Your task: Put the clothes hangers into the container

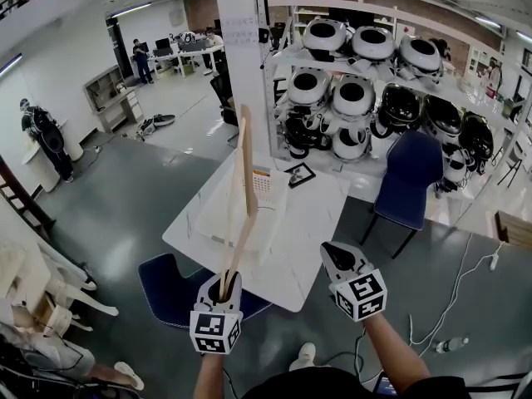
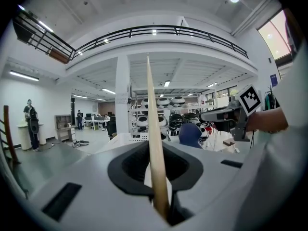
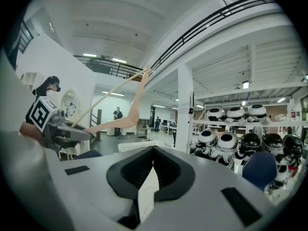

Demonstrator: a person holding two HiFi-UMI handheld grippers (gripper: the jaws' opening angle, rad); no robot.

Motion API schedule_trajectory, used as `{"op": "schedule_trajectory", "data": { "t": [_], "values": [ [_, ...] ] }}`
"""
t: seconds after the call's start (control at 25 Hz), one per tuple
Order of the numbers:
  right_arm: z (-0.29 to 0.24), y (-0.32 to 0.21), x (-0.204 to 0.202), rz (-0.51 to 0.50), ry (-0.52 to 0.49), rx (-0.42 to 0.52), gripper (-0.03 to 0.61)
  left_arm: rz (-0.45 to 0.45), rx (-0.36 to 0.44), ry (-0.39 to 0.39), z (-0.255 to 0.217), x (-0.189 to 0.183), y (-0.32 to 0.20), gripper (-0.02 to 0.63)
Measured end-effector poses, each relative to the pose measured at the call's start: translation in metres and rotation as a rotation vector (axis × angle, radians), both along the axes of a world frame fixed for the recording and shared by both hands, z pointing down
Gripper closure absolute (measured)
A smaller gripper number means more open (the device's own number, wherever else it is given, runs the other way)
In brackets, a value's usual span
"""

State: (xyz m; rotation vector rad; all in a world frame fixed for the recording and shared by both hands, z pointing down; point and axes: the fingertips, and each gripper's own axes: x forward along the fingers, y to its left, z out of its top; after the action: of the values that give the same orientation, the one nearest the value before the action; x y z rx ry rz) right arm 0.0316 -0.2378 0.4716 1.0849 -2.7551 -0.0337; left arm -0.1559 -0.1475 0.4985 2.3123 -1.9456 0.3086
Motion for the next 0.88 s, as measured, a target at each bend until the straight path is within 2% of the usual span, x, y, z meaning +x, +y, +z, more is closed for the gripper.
{"op": "schedule_trajectory", "data": {
  "t": [0.12, 0.4, 0.88],
  "values": [
    [0.001, -0.014, 0.003, -0.016, 0.007, 0.006, 0.558, -0.014, 0.007, -0.008, -0.002, 0.008, -0.013, 0.56],
    [0.012, -0.039, 0.013, -0.025, -0.005, -0.021, 0.558, -0.029, 0.005, 0.059, -0.005, 0.016, -0.037, 0.56],
    [0.027, -0.069, 0.019, -0.046, 0.007, -0.035, 0.558, -0.1, 0.015, 0.067, -0.004, 0.011, -0.053, 0.56]
  ]
}}
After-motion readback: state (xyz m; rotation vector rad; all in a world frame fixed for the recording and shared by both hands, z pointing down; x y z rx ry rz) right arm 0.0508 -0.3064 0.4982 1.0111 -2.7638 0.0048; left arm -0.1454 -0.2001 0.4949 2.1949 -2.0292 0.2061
